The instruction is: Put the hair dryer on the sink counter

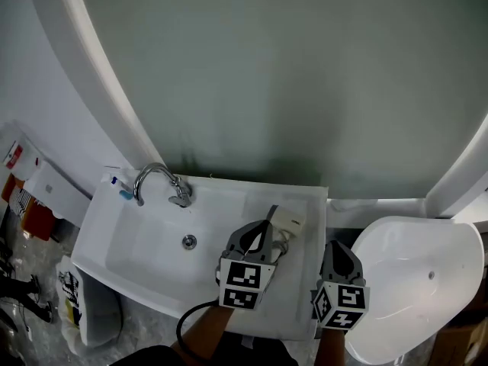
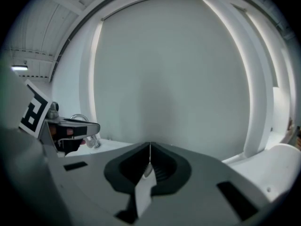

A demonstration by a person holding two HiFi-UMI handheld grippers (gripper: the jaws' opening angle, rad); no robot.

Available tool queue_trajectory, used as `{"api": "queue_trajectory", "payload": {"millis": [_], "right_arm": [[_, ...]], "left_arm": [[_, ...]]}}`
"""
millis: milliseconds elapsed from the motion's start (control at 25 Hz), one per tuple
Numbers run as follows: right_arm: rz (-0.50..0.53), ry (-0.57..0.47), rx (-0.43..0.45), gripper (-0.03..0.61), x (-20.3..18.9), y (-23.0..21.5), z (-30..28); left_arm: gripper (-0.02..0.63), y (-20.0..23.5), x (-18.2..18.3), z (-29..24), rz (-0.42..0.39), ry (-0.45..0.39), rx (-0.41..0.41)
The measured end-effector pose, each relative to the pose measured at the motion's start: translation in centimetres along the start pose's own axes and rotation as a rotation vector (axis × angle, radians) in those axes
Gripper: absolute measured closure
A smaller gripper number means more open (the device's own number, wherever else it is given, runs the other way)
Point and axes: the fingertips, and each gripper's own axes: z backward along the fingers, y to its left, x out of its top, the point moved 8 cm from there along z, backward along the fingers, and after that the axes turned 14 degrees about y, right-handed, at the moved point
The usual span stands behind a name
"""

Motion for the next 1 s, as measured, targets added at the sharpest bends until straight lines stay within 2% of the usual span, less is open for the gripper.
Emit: {"api": "queue_trajectory", "payload": {"millis": [160,320,560,760,880,1000], "right_arm": [[0.037,-0.053,0.007,0.557,1.6,1.0,2.3],[0.075,-0.120,0.008,0.557,3.6,2.0,4.3],[0.138,-0.238,0.010,0.557,7.5,3.5,7.2],[0.174,-0.335,0.010,0.557,10.7,4.9,9.4],[0.205,-0.378,-0.003,0.557,12.0,5.8,10.1],[0.237,-0.382,-0.013,0.557,12.5,6.7,9.9]], "left_arm": [[0.604,0.2,1.6,2.9,0.005,-0.062,0.013],[0.604,0.4,3.6,5.7,-0.028,-0.144,0.035],[0.604,0.8,7.1,10.1,-0.075,-0.304,0.061],[0.604,1.7,9.6,13.1,-0.042,-0.417,0.049],[0.604,2.4,10.7,14.6,-0.050,-0.464,0.067],[0.604,3.0,11.1,14.8,-0.098,-0.496,0.070]]}}
